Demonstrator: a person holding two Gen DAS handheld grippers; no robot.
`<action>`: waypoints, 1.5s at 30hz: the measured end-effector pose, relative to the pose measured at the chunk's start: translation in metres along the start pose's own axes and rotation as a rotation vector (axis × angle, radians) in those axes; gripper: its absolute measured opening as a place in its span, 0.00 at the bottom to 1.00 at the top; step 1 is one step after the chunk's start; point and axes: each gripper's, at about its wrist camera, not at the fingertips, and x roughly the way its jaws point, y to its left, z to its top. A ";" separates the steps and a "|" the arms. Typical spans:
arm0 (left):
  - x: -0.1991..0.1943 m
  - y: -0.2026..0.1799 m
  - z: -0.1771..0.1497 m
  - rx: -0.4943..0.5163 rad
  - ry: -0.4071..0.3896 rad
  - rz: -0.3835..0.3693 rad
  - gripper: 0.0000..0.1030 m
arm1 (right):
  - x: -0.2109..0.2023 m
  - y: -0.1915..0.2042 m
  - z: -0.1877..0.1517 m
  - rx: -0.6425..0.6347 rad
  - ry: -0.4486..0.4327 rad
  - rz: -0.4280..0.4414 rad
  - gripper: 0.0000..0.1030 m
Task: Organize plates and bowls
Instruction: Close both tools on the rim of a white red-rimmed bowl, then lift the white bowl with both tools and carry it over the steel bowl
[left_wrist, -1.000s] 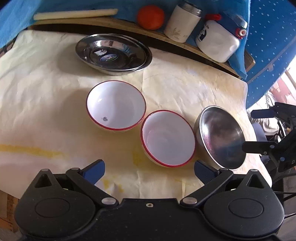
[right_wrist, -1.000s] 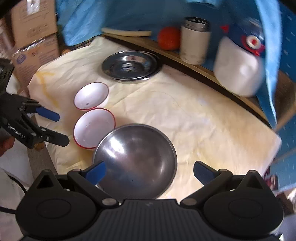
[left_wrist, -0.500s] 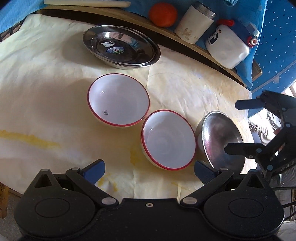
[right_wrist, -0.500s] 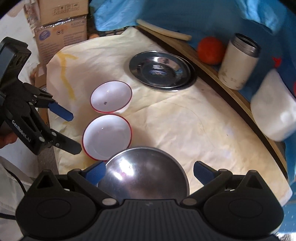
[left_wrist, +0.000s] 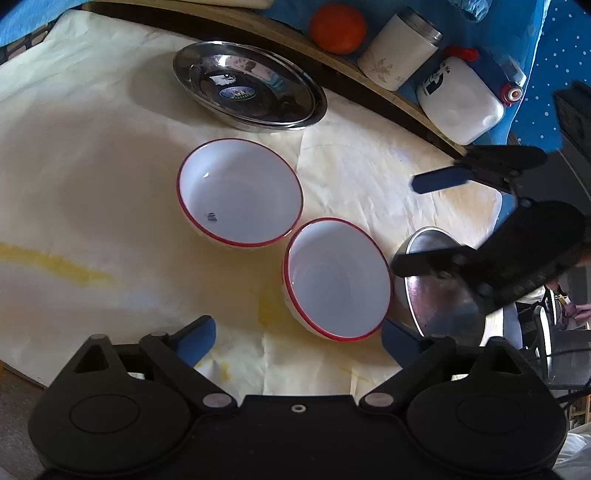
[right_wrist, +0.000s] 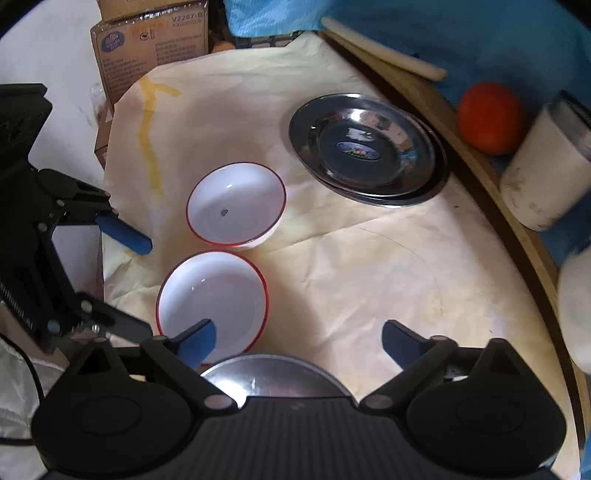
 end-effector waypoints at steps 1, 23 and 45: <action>0.001 0.001 0.000 -0.005 0.001 -0.001 0.89 | 0.004 -0.001 0.003 0.000 0.010 0.007 0.84; 0.017 0.017 0.011 -0.178 0.057 -0.081 0.20 | 0.038 0.008 0.007 0.084 0.098 0.096 0.10; -0.027 0.020 0.023 -0.193 0.058 -0.105 0.13 | -0.006 0.011 0.000 0.227 -0.033 0.136 0.06</action>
